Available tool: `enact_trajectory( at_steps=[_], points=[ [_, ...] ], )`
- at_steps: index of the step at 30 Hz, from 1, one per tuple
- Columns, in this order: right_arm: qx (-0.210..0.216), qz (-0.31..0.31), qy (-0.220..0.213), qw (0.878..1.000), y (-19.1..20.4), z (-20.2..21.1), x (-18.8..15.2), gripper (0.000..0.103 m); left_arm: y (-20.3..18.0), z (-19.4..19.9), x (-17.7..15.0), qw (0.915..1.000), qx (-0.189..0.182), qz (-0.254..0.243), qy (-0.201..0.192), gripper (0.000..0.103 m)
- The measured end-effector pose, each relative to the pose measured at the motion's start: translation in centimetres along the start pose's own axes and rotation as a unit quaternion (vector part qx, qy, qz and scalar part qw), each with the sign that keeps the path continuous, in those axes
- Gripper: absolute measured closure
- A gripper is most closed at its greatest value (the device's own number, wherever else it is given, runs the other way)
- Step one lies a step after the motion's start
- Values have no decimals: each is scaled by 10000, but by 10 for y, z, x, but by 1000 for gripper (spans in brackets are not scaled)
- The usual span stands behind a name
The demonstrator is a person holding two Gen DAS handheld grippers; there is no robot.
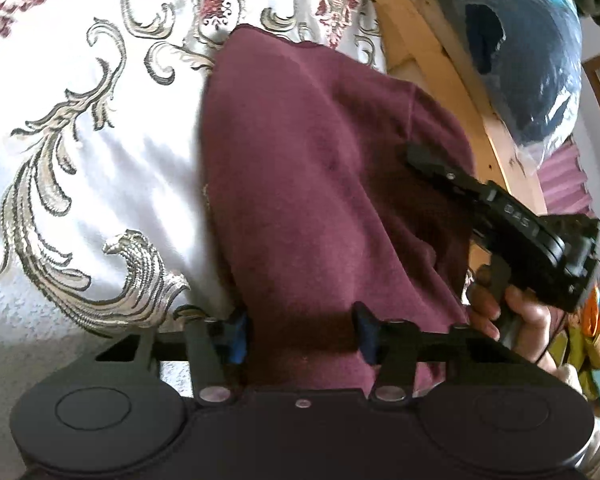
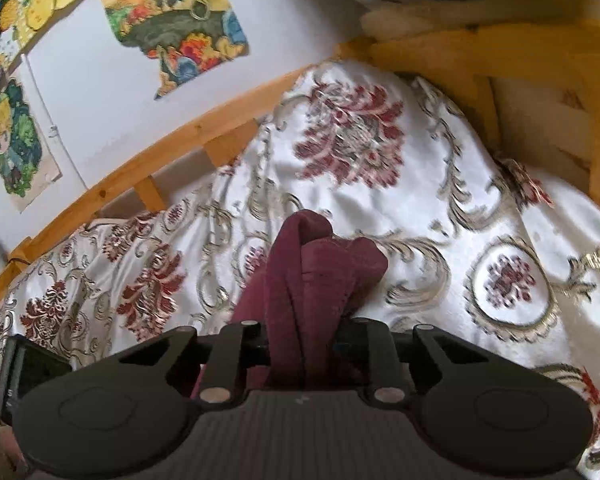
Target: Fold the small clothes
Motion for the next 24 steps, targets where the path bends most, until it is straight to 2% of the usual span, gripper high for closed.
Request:
enact_trajectory(
  at_steps=[4,11,15,19,24],
  points=[
    [188,59,-214,9996,20,3,13,80,-8,5,3,9998,25,-149,-96,64],
    [619,208,-566,9963,54,-2,45,81,-25,26,30,9974,35,-502,-516,66],
    [885,273,-767,9927,74,-27,66,81,-23,48,59,9934,152,-698,-896,66],
    [1055,211,-799,9910,88,-68,76,81,-11,70,87,9849,496,-1026,-1301,66],
    [1108,240,-559,9920,104,-129,62,81,19,87,107,9737,1123,-1229,-1552,66]
  ],
)
Point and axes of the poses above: each gripper's, at about its wrist camera, not at the fingertips, and z roughly against the way its jaws point, y to its left, x to its top, the point moved 8 cm from there along -z, roughly the way its jaws point, and after that the axes turned 13 degrees about -y, right-handed, at the moved point
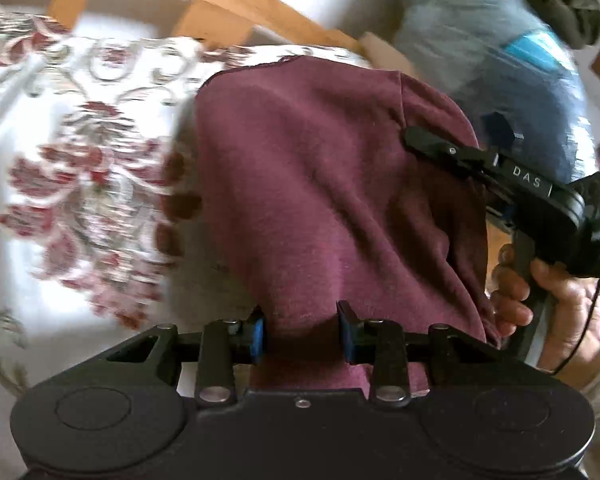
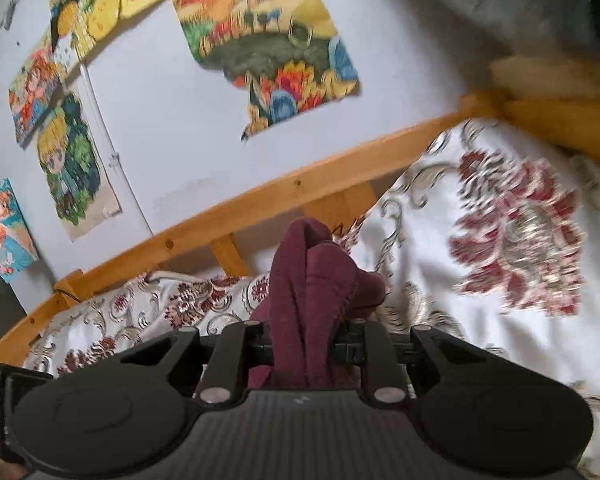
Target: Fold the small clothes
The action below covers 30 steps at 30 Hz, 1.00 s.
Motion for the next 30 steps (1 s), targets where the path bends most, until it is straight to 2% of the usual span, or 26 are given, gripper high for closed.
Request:
enact_trajectory(
  at_steps=[5,9,16,24,30],
  points=[
    [-139,169,228,9995,-5,-35,-26,81,35,-1,3,9989,442,114,39,65],
    [-462,139,302,9984,-25,-42,-39,80,43,-6,-2,9987,451,201,88,62],
    [-852,-146,258,9959,-56,-20,-53,80,21,-15,-7,9986,434,-306,63,57],
    [-1059,-217,289,9937,-65,-13,-60,80,37,-22,-10,9983,470,274,218,45],
    [-1305,-377,234,9905,-75,6,-66,80,27,-22,-16,9988,404,15,260,44]
  ],
)
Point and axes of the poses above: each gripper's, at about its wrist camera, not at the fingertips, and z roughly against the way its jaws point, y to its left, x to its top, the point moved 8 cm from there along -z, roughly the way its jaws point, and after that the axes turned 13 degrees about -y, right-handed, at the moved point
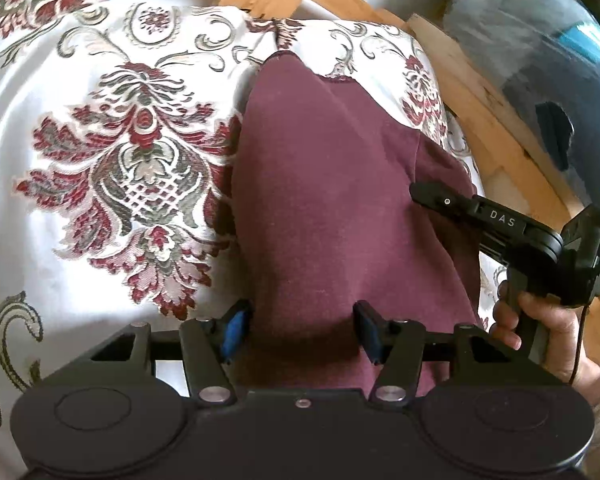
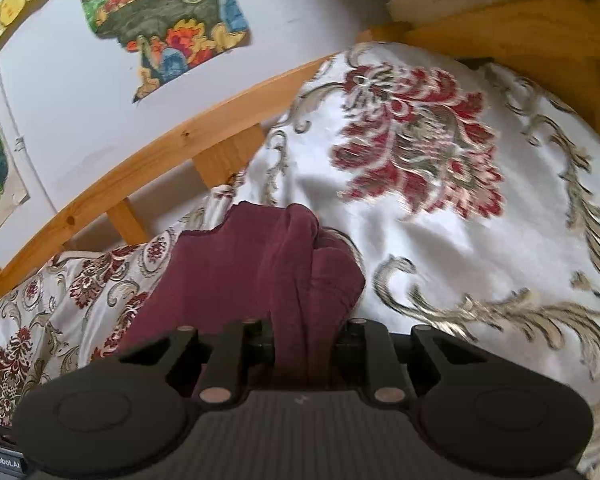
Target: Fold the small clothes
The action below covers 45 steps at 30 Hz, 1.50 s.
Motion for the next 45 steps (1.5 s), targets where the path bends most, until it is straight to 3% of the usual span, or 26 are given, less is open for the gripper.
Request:
enact_trajectory(
  at_steps=[7,15,21,23,25,34,40,45],
  points=[
    [-131,-36,-10,9999,-7,11,-6,80,-3,-3,-2,10000,0,-66,35,43],
    [-180,905,-103,9957,22,17,16,80,-7,-6,-6,9999,-96,27,22,43],
    [-318,891,138,9954,12,2,13,78,-9,-10,-11,9999,-72,141,30,40],
    [-406,801,97,9959,6,4,11,74,-9,-10,-12,9999,-9,128,25,34],
    [-491,813,36,9955,4,9,10,59,-10,-10,-13,9999,53,114,40,25],
    [-757,575,-56,9955,-5,53,3,15,-26,-2,-10,9988,287,-251,-310,4],
    [-822,777,-373,9929,11,90,9,0,-47,16,0,9926,575,-826,-673,1],
    [-895,904,-642,9898,32,119,13,0,-62,33,6,9890,743,-1020,-777,1]
  ],
)
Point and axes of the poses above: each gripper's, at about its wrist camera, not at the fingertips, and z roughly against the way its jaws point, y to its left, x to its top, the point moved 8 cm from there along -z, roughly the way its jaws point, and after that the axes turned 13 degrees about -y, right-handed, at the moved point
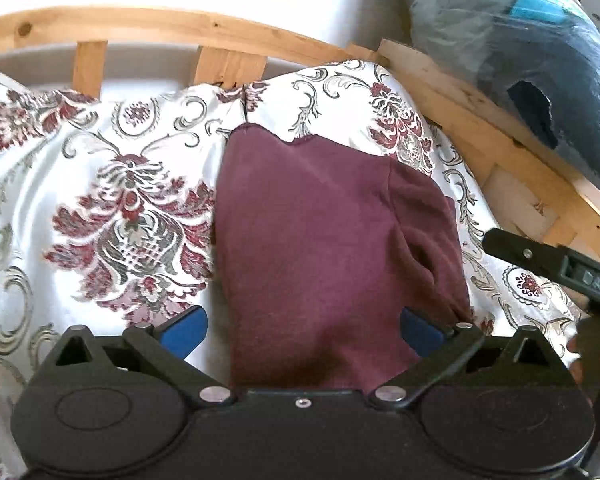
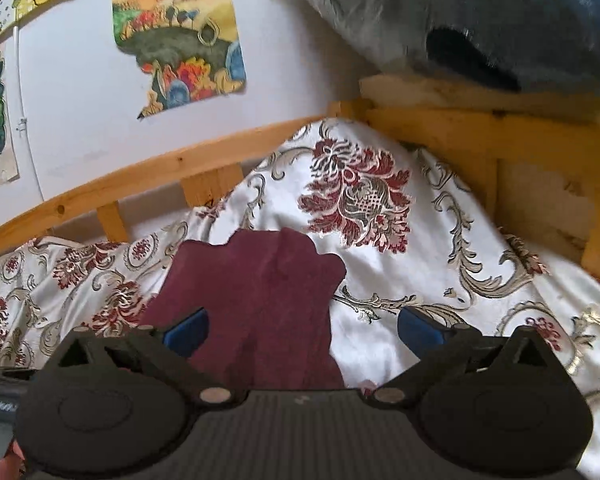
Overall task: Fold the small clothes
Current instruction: 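Open both tools and lift them away from the folded maroon bundle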
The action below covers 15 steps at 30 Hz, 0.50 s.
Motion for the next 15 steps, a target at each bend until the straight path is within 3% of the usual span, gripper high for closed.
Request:
enact_trajectory(
  at_steps=[7,15],
  points=[
    [-198,54,-402,9990,18,48,8,0,-6,33,20,9993,206,-87,-307,1],
    [33,188,-951,9953,35,90,23,0,-21,78,53,9932,117,-549,-1022,1]
  ],
)
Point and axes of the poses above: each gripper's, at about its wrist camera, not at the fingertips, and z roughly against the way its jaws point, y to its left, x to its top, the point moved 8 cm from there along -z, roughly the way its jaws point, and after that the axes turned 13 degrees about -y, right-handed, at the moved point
